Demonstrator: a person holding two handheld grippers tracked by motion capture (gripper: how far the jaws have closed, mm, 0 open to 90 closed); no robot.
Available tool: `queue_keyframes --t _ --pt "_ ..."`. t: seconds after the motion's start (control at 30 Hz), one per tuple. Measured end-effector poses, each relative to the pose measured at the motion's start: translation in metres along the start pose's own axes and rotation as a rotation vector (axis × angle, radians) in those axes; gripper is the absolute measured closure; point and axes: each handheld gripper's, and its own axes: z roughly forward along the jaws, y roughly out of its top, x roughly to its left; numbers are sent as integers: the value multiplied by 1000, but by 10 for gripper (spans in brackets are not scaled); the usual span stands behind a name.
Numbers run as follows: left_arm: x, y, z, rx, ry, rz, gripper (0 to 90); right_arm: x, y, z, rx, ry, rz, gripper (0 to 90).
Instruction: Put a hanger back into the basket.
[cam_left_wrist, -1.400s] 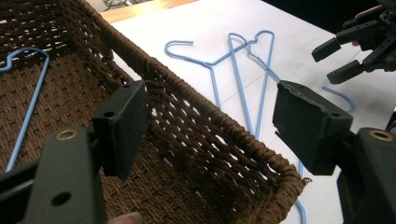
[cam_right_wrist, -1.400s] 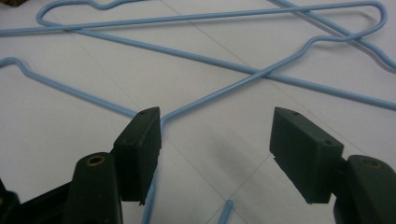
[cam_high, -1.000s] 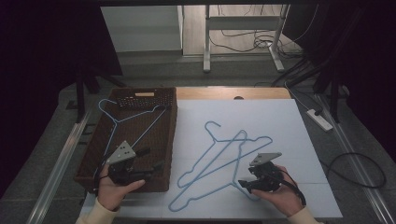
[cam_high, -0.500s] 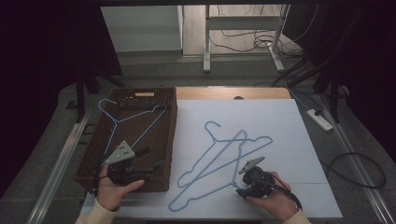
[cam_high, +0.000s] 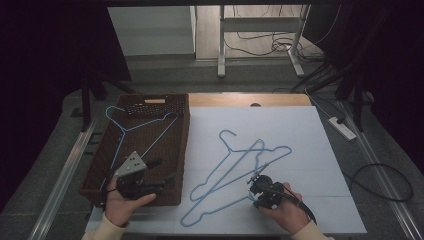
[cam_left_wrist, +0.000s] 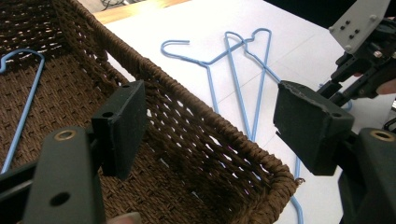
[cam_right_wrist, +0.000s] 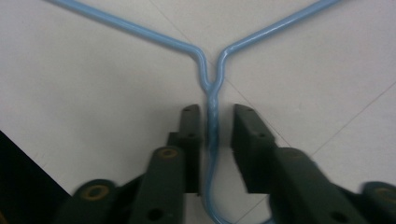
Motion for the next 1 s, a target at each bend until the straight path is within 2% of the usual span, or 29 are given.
queue_keyframes --t 0.07,0.1,0.33,0.47,0.63,0.8,0.87,0.9,1.0 --pt "0 0 0 1 0 0 271 0 1 0 4 -1 4 800" --pt "0 0 0 2 -1 0 271 -1 2 0 11 -2 8 859" --pt "-6 1 1 4 -5 18 271 0 2 0 14 -8 14 864" --pt "-12 3 2 9 -11 36 271 -1 2 -1 10 3 -3 864" --pt "-25 7 5 24 -36 67 271 -2 2 -1 14 7 -18 864" --pt "-50 11 16 58 -81 109 276 -3 4 -8 13 8 -32 865" --pt "-54 11 19 67 -88 117 280 -3 5 -10 12 10 -34 865" --pt "-62 11 26 88 -106 124 280 -4 6 -12 10 12 -34 865" --pt "-73 8 38 129 -131 143 281 -5 6 -13 6 14 -35 865"
